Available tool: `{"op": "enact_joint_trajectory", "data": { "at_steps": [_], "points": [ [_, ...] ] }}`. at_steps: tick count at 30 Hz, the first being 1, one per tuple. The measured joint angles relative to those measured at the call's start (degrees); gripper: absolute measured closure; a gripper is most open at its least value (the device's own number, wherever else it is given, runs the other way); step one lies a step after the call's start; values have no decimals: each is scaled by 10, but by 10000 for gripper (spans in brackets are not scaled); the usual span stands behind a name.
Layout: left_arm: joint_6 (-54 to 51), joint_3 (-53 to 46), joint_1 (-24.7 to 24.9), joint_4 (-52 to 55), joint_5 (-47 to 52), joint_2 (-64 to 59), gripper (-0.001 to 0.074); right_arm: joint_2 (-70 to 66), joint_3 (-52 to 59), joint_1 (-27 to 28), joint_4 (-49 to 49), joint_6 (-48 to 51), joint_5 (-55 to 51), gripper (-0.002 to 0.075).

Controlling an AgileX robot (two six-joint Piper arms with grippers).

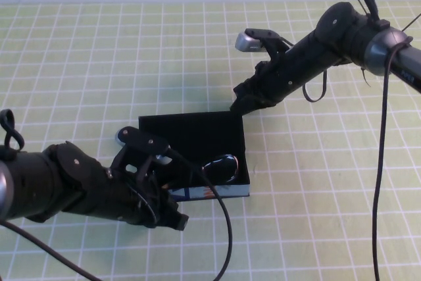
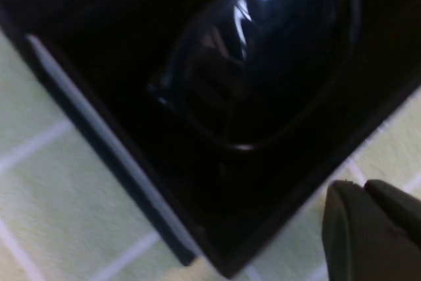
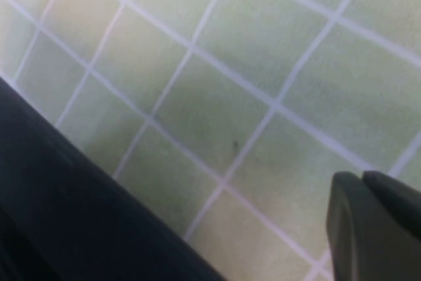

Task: Return glasses to glasses case
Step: Close the glasses case

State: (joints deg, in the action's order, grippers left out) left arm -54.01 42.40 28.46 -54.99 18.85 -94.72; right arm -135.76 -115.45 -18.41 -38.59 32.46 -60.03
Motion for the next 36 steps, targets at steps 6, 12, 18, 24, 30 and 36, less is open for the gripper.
{"op": "enact_joint_trajectory", "data": {
  "at_steps": [6,12,18,24,30,36],
  "points": [
    [0,0,0,-6,-19,0,738,-5,0,0,-59,52,-35,742],
    [0,0,0,-11,-22,0,738,-5,0,0,-104,85,-84,742],
    [-4,0,0,-11,-30,0,738,-1,0,-10,-105,85,-87,742],
    [-39,0,0,-12,-32,0,738,28,0,-33,-58,72,-90,742],
    [-53,0,0,-11,-42,0,738,49,31,-47,-24,50,-92,742],
    [-54,0,0,5,-45,0,738,55,54,-76,0,45,-93,742]
  ]
}}
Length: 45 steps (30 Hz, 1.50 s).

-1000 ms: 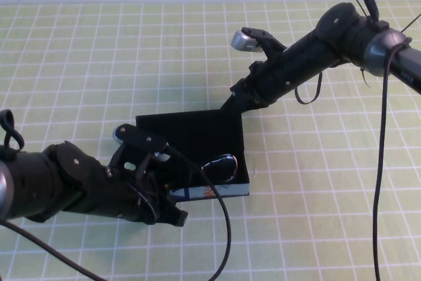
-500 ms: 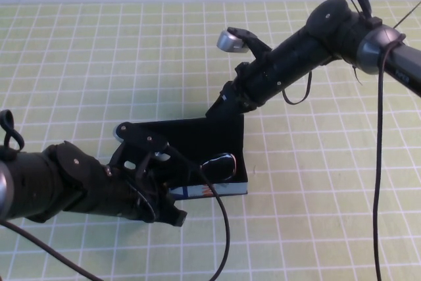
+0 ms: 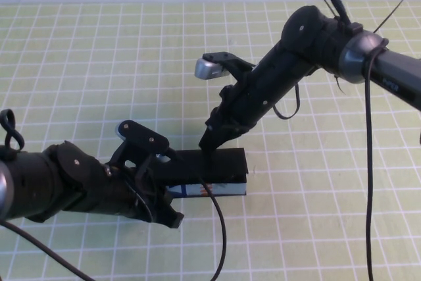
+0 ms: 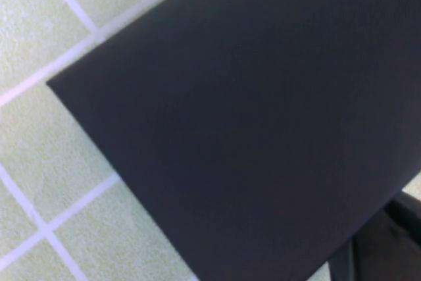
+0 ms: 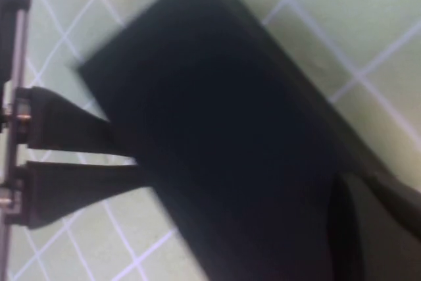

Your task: Return glasses to glasses case

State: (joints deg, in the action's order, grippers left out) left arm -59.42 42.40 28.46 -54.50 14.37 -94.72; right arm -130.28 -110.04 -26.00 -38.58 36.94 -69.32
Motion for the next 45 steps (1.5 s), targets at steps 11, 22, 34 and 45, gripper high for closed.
{"op": "enact_joint_trajectory", "data": {
  "at_steps": [11,22,34,45],
  "points": [
    [16,0,0,70,83,62,738,0,0,-18,1,-3,0,742],
    [338,0,0,452,320,277,738,3,0,-19,32,-3,0,743],
    [473,0,0,528,469,658,738,61,1,-19,39,-6,0,743],
    [506,0,0,511,509,907,738,220,2,-19,118,-84,4,743]
  ]
}}
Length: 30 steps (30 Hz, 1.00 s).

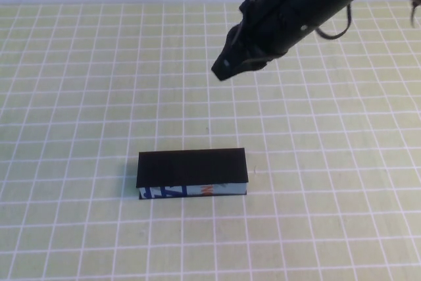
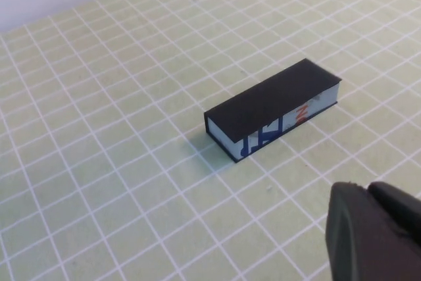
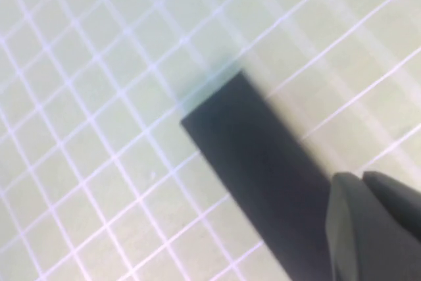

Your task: Return glasses to glasses case

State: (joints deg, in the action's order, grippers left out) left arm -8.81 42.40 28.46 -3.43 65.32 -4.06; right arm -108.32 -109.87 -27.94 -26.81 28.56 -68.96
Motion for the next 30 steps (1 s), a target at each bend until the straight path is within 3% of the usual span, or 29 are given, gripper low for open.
{"op": "enact_joint_trajectory", "data": {
  "at_steps": [7,14,19,30],
  "points": [
    [5,-6,0,-14,-14,16,738,147,0,0,91,-75,57,743],
    [5,-80,0,-37,-88,16,738,293,43,0,181,-108,114,743],
    [11,-124,0,-57,-105,16,738,424,177,0,206,-111,202,743],
    [15,-159,0,-71,-203,16,738,774,630,0,201,-111,401,743]
  ]
}}
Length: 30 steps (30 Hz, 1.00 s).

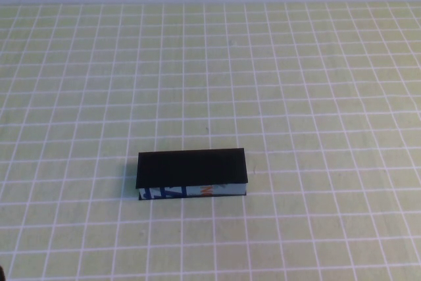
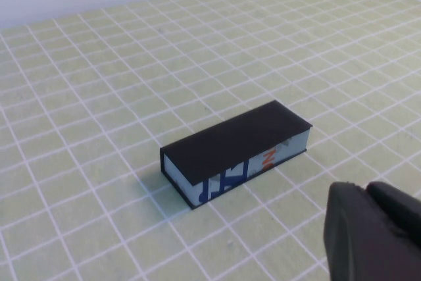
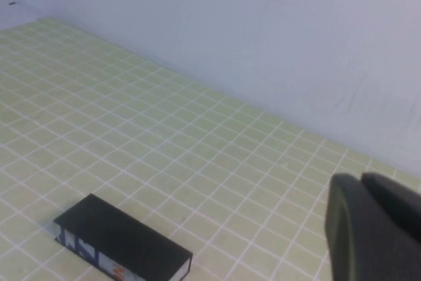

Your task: Return glasses to glasses case

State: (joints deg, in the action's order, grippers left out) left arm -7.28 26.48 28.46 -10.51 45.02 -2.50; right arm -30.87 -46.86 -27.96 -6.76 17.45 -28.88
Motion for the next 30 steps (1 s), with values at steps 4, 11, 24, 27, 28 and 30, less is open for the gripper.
{"op": "enact_joint_trajectory", "data": {
  "at_steps": [4,11,24,27,28,30],
  "points": [
    [0,0,0,0,-18,0,738,116,117,0,-3,-3,35,743],
    [0,-1,0,0,-22,0,738,246,240,0,-28,-6,41,743],
    [1,-1,0,-1,-22,0,738,273,279,0,-49,-6,23,743],
    [1,-1,0,-1,-22,0,738,273,279,0,-49,-6,22,743],
    [1,-1,0,-1,-22,0,738,273,279,0,-50,-6,22,743],
    [1,-1,0,-1,-23,0,738,273,279,0,-50,-6,21,743]
  ]
}}
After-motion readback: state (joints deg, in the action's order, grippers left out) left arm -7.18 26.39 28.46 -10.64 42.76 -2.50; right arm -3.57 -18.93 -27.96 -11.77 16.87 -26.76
